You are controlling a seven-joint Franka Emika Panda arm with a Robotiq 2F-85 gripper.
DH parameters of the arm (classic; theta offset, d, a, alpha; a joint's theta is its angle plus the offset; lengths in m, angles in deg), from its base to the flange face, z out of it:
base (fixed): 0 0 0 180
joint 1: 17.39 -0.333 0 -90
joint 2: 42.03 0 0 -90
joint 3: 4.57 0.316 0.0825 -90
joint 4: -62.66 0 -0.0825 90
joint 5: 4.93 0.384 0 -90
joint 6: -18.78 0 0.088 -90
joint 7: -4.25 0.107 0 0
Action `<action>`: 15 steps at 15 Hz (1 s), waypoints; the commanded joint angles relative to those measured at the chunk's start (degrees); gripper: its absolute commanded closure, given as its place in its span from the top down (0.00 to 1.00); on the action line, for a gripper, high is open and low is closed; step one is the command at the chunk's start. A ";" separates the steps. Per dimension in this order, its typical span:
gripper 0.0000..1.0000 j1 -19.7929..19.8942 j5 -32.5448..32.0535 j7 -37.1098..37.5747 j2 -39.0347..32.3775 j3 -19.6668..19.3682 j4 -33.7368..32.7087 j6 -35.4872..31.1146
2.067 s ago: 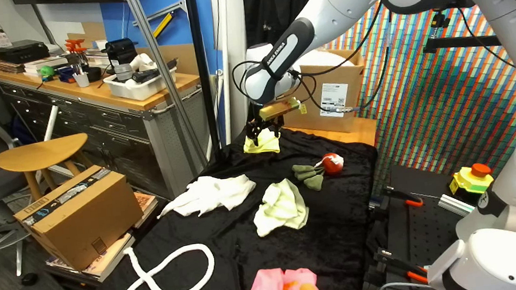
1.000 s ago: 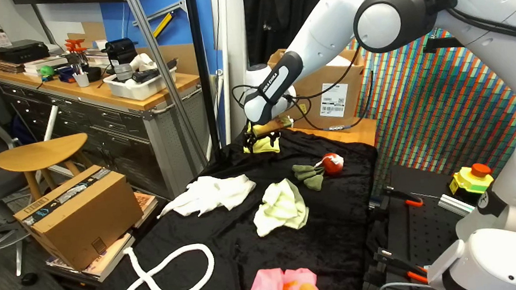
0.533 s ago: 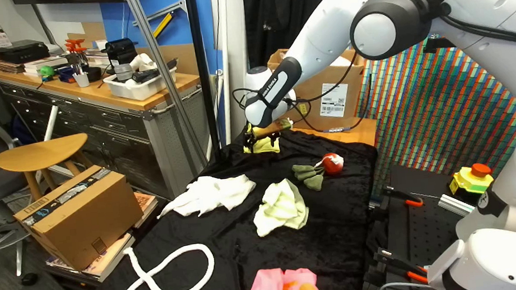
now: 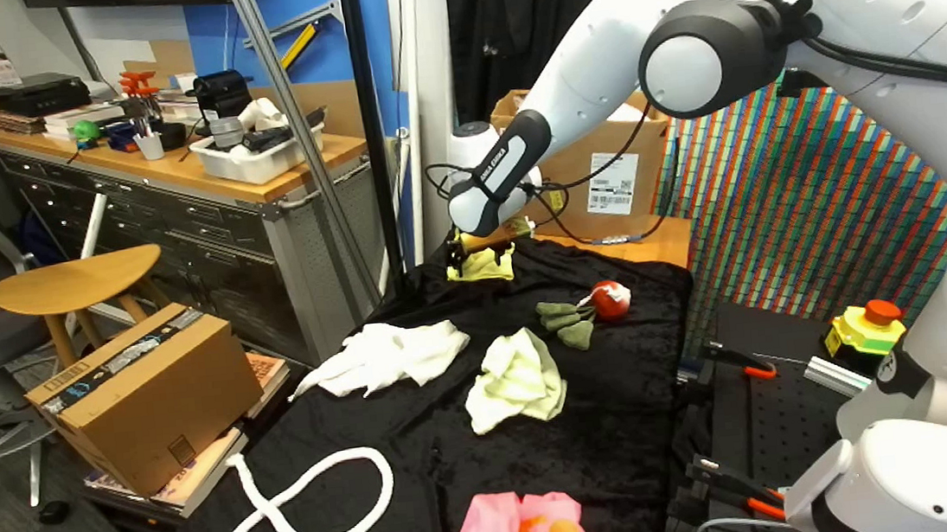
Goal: Pile all the objects on the table
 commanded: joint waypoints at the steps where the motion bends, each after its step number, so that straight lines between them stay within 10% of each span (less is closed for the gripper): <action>1: 1.00 -1.47 0.66 2.12 -1.91 -2.00 -2.06 -2.35; 15: 1.00 -4.57 -0.81 2.89 -4.39 -6.42 -2.29 -7.80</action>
